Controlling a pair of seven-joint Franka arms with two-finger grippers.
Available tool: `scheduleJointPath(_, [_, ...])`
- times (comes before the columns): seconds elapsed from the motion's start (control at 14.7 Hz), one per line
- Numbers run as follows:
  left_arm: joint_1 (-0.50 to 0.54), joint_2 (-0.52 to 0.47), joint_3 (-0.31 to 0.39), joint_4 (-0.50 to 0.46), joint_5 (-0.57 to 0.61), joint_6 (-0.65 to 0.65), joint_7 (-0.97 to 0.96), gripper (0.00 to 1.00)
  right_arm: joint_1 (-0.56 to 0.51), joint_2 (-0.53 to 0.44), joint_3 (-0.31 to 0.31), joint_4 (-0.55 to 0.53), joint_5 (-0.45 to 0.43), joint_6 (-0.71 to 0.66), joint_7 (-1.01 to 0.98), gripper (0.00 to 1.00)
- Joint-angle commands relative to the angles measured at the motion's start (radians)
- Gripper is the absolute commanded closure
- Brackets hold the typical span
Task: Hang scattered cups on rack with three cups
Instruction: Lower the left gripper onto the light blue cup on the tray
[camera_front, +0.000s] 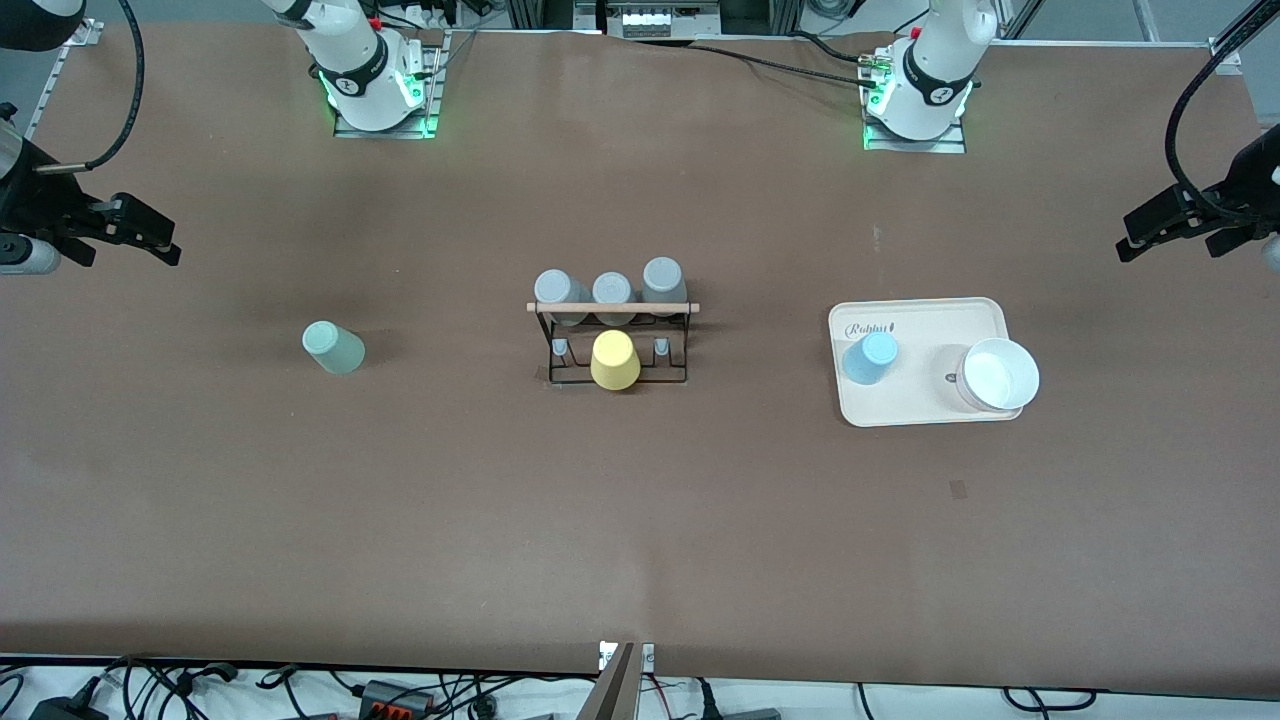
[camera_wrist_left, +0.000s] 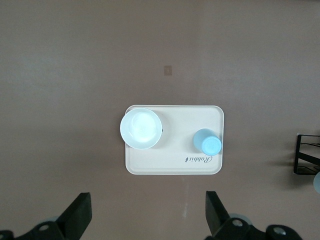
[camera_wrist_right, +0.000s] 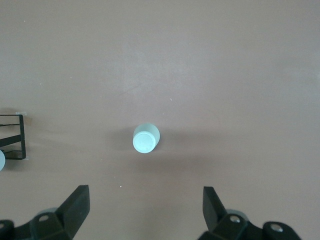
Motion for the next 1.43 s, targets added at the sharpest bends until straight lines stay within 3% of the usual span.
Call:
scheduleJointPath(0.0, [-0.001,0.014,0.004,0.027,-0.005,-0.005,0.01,0.0,0.008,-0.018,-0.005,-0.007,-0.007,-0.016,-0.002,0.0])
scheduleJointPath(0.48, [-0.004,0.039,-0.002,0.025,-0.005,-0.005,-0.009,0.0,0.007,-0.014,-0.005,-0.004,-0.008,-0.013,-0.001,0.0])
scheduleJointPath(0.68, [-0.024,0.12,-0.008,0.028,-0.02,0.001,-0.01,0.0,0.008,-0.011,-0.005,-0.002,-0.01,-0.009,-0.001,0.0])
scheduleJointPath(0.95, [-0.039,0.21,-0.048,-0.005,-0.022,0.104,-0.012,0.0,0.007,-0.009,-0.005,0.0,-0.01,-0.013,-0.001,0.0])
scheduleJointPath(1.36, [-0.053,0.221,-0.097,-0.284,-0.022,0.392,-0.15,0.0,0.011,-0.005,-0.003,0.003,-0.008,-0.009,-0.001,0.0])
